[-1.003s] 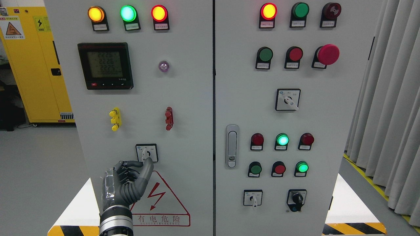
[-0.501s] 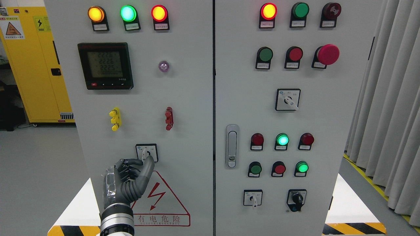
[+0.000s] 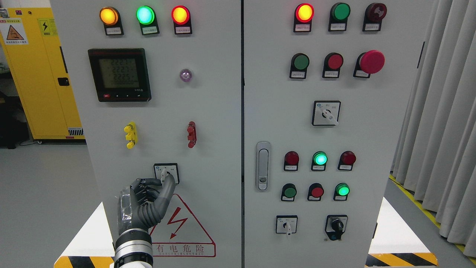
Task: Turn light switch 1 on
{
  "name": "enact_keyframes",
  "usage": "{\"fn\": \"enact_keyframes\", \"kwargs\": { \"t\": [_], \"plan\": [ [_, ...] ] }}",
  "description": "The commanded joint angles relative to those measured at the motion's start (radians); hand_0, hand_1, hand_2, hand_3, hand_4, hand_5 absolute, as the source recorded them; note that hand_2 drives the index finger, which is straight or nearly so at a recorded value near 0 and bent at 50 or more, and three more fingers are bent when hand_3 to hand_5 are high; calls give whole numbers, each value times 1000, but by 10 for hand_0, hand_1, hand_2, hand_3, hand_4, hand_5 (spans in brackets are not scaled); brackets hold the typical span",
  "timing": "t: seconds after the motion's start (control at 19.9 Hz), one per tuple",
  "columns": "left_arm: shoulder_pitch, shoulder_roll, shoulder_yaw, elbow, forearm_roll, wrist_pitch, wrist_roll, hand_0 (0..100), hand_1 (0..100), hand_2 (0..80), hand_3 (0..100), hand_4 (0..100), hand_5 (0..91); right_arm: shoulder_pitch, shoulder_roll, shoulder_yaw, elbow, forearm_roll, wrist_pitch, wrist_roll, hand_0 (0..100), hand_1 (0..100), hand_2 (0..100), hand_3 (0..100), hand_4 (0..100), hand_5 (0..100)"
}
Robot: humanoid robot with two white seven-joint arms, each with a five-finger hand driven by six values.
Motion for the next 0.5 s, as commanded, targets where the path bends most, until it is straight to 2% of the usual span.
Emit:
{"fn": "enact_keyframes", "kwargs": {
  "t": [0.0, 0.45],
  "plan": [
    [-8, -2, -1, 11, -10, 1, -1, 252, 659, 574, 884, 890, 831, 0, 0, 0, 0, 0, 0, -1, 0, 500, 40, 0, 0, 0],
    [-11, -2, -1, 16, -9, 13, -1, 291, 662, 585, 890, 892, 835, 0, 0, 0, 0, 0, 0, 1, 0, 500, 40, 0, 0, 0]
  ]
}}
